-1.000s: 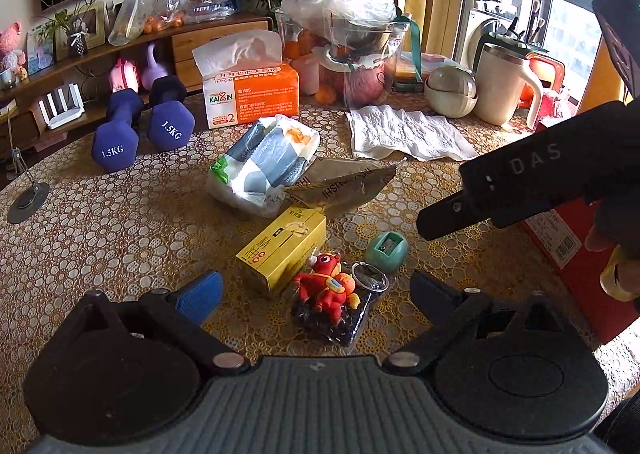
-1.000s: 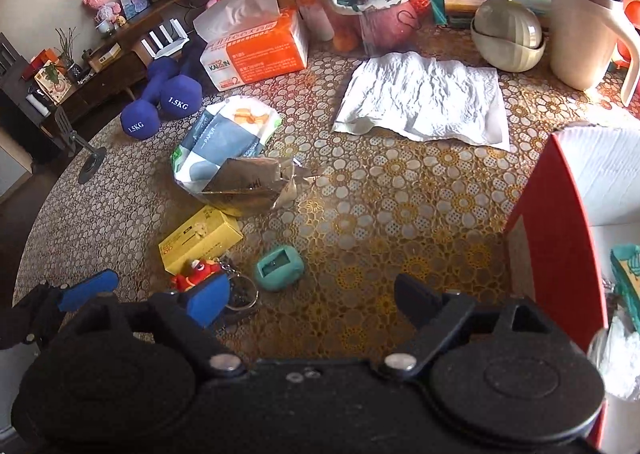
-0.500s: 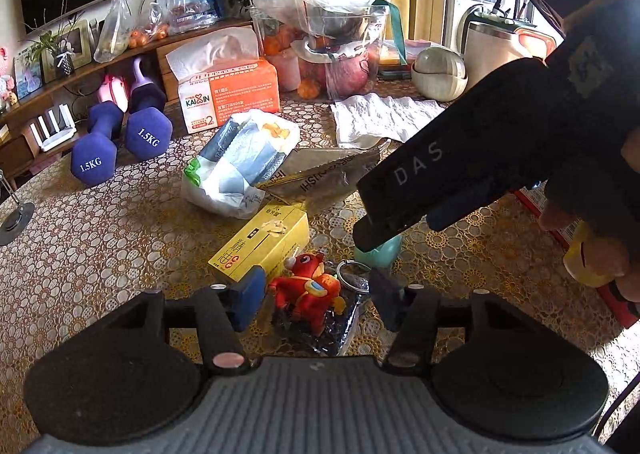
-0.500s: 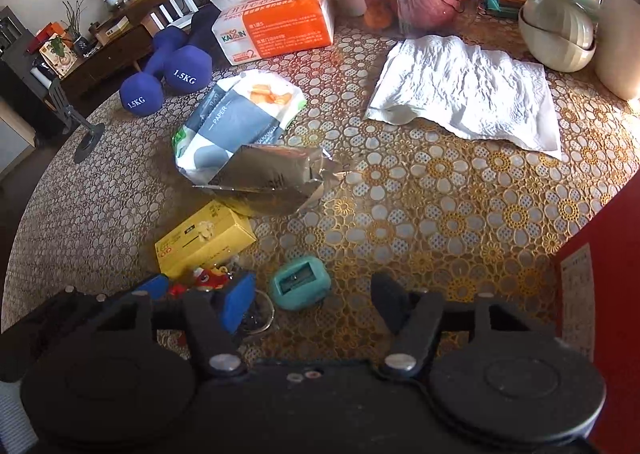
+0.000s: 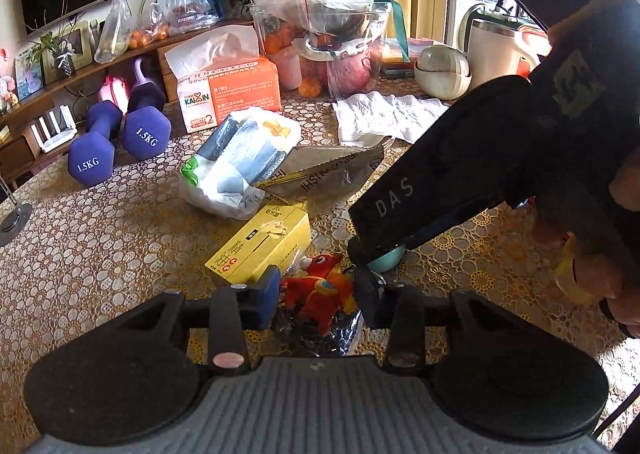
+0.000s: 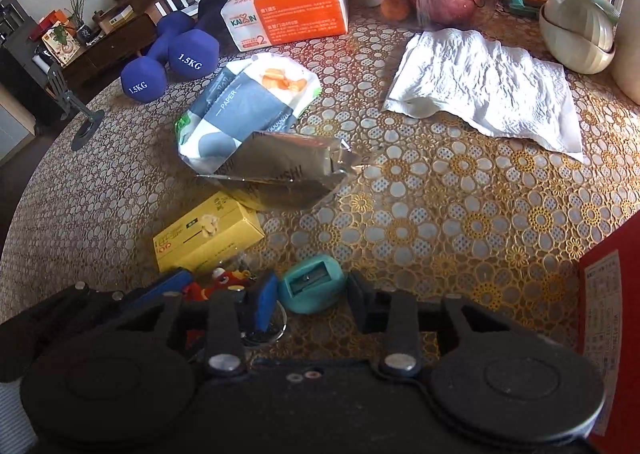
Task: Organize objects
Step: 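Grasp the teal sharpener with the right gripper while the left grasps the red plush toy, then carry the teal sharpener with the right tool into the box while the left carries the red toy, then open the right gripper to drop the sharpener while the left gripper releases the red toy, then withdraw both tools from the box toward the table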
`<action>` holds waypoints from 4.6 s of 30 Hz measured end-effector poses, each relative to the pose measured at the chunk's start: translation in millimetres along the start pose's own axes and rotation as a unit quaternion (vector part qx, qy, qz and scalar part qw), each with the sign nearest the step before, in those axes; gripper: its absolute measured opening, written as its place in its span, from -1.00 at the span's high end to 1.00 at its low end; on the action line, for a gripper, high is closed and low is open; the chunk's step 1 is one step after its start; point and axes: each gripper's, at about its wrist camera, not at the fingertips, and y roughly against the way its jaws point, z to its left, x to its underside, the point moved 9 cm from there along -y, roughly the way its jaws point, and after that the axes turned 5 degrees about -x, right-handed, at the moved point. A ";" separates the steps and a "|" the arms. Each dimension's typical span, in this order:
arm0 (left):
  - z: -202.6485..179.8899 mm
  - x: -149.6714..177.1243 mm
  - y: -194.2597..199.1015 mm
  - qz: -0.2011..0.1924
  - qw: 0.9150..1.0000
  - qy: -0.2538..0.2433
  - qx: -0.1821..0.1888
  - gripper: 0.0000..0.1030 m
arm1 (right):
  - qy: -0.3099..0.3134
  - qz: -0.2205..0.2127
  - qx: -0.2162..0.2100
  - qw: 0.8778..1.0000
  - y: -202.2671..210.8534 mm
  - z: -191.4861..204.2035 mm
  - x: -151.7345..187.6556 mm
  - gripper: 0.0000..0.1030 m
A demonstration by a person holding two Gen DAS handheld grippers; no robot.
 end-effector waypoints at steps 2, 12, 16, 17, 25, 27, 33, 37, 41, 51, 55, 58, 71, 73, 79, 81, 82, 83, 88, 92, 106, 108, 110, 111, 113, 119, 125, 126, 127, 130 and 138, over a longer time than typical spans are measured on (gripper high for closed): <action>0.4 0.3 0.7 0.000 1.000 0.001 0.000 0.24 | -0.004 -0.005 0.001 1.000 2.0 -2.0 0.0 0.30; 2.6 -4.3 15.8 0.003 1.000 0.022 0.023 0.25 | -0.027 -0.037 -0.013 0.999 56.6 -18.9 3.8 0.30; 1.4 -11.4 30.5 0.004 0.999 0.025 0.034 0.25 | -0.023 -0.046 -0.019 0.999 88.3 -24.2 9.8 0.30; 0.9 -13.4 34.4 0.004 0.999 0.023 0.036 0.25 | -0.023 -0.047 -0.021 0.998 95.5 -25.3 11.0 0.30; -14.0 -35.9 75.5 -0.004 0.998 0.005 0.057 0.25 | -0.014 -0.073 -0.026 0.997 155.1 -33.9 23.4 0.30; -19.5 -42.1 86.4 -0.007 0.998 0.002 0.063 0.25 | -0.016 -0.082 -0.024 0.996 169.2 -39.4 26.3 0.30; -47.6 -63.2 120.8 -0.022 0.996 -0.016 0.081 0.25 | -0.029 -0.113 -0.014 0.993 211.8 -68.0 36.3 0.30; -75.7 -77.8 140.9 -0.035 0.994 -0.033 0.095 0.25 | -0.039 -0.129 0.000 0.991 236.7 -92.2 45.1 0.29; -108.3 -91.1 156.2 -0.048 0.992 -0.051 0.109 0.25 | -0.051 -0.140 0.016 0.989 259.2 -118.8 56.5 0.29; -204.6 -111.9 163.6 -0.057 0.981 -0.098 0.155 0.25 | -0.098 -0.152 0.054 0.982 291.4 -192.4 87.8 0.29; -240.2 -113.3 155.7 -0.048 0.978 -0.117 0.167 0.25 | -0.118 -0.154 0.061 0.979 295.4 -220.7 97.1 0.29; -265.7 -111.4 145.7 -0.036 0.976 -0.130 0.174 0.25 | -0.129 -0.153 0.067 0.977 294.4 -239.2 102.0 0.29; -329.6 -92.5 71.8 0.043 0.972 -0.156 0.170 0.25 | -0.148 -0.121 0.078 0.978 257.5 -281.5 104.6 0.29; -333.0 -90.7 60.0 0.054 0.972 -0.158 0.164 0.25 | -0.146 -0.118 0.079 0.979 253.0 -282.3 104.0 0.29; -340.7 -82.4 37.3 0.077 0.970 -0.169 0.154 0.25 | -0.141 -0.105 0.080 0.981 239.0 -282.0 100.6 0.29; -343.8 -78.2 33.3 0.082 0.969 -0.177 0.152 0.25 | -0.138 -0.101 0.081 0.982 235.6 -281.5 100.5 0.29; -344.6 -76.6 31.7 0.082 0.969 -0.180 0.150 0.25 | -0.135 -0.099 0.084 0.982 234.1 -281.4 100.7 0.29; -345.0 -75.0 30.2 0.085 0.968 -0.183 0.148 0.25 | -0.134 -0.098 0.087 0.982 233.0 -281.5 100.8 0.29; -344.6 -66.9 18.7 0.111 0.967 -0.178 0.143 0.25 | -0.135 -0.093 0.087 0.983 229.5 -282.8 102.5 0.28; -344.4 -61.5 14.5 0.122 0.965 -0.182 0.142 0.24 | -0.138 -0.093 0.088 0.982 229.2 -283.0 103.5 0.28; -331.6 -64.4 23.7 0.119 0.971 -0.145 0.151 -0.03 | -0.144 -0.095 0.087 0.981 236.8 -275.4 106.1 0.25; -328.2 -66.4 29.2 0.115 0.971 -0.141 0.154 -0.03 | -0.144 -0.097 0.087 0.981 239.9 -273.7 106.2 0.25; -325.5 -68.2 35.8 0.110 0.971 -0.139 0.158 -0.04 | -0.144 -0.099 0.088 0.981 242.8 -271.4 106.2 0.25; -323.7 -69.3 40.2 0.106 0.972 -0.139 0.159 -0.04 | -0.144 -0.100 0.088 0.981 244.2 -270.2 106.2 0.25; -320.5 -71.7 48.3 0.099 0.972 -0.137 0.163 -0.04 | -0.142 -0.103 0.087 0.981 248.3 -265.9 106.2 0.24; -307.3 -82.8 79.1 0.070 0.974 -0.128 0.175 -0.04 | -0.130 -0.113 0.090 0.981 263.3 -248.6 107.5 0.24; -282.4 -90.9 107.1 0.051 0.977 -0.105 0.180 -0.04 | -0.110 -0.124 0.086 0.982 277.5 -224.5 110.4 0.24; -277.2 -91.2 112.0 0.046 0.977 -0.103 0.179 -0.04 | -0.108 -0.125 0.086 0.983 279.0 -220.2 111.2 0.24; -271.9 -91.7 116.0 0.043 0.978 -0.102 0.178 -0.04 | -0.105 -0.126 0.086 0.983 280.3 -216.5 111.8 0.24; -256.8 -93.0 126.4 0.034 0.980 -0.094 0.174 -0.04 | -0.095 -0.128 0.087 0.983 284.6 -201.5 114.2 0.24; -214.6 -92.1 150.7 0.014 0.984 -0.062 0.168 -0.17 | -0.062 -0.137 0.081 0.985 293.6 -157.6 118.3 0.04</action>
